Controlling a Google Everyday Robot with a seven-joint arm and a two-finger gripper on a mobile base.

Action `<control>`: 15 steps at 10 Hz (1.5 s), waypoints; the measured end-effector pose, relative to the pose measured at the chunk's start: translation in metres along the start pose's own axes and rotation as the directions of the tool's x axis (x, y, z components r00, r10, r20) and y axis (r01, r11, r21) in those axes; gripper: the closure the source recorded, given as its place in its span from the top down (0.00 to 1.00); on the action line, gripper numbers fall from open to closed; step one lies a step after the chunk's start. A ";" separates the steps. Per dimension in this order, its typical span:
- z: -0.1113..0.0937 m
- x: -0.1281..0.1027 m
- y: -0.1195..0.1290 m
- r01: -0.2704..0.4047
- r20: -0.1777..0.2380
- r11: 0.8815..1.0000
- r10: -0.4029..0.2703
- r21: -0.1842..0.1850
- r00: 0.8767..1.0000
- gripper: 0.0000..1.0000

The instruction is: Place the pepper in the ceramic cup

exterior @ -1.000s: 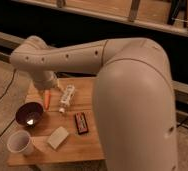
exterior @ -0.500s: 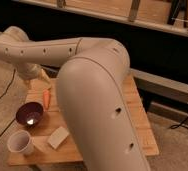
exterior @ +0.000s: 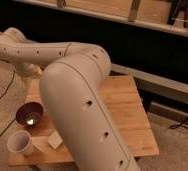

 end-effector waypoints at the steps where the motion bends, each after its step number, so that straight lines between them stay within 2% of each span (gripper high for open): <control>1: 0.008 -0.005 0.002 -0.001 -0.003 1.000 0.001 0.000 1.000 0.65; 3: 0.022 -0.016 0.005 -0.008 -0.011 1.000 0.008 -0.001 1.000 0.65; 6: 0.039 -0.034 -0.009 -0.047 -0.029 0.999 0.047 0.010 0.998 0.65; 8: 0.052 -0.042 -0.022 -0.083 -0.051 0.997 0.083 0.003 0.995 0.65; 11: 0.071 -0.049 -0.024 -0.110 -0.074 0.993 0.108 -0.030 0.991 0.65; 12: 0.074 -0.053 -0.021 -0.122 -0.074 0.991 0.118 -0.058 0.990 0.65; 15: 0.082 -0.057 -0.019 -0.141 -0.075 0.986 0.135 -0.085 0.988 0.65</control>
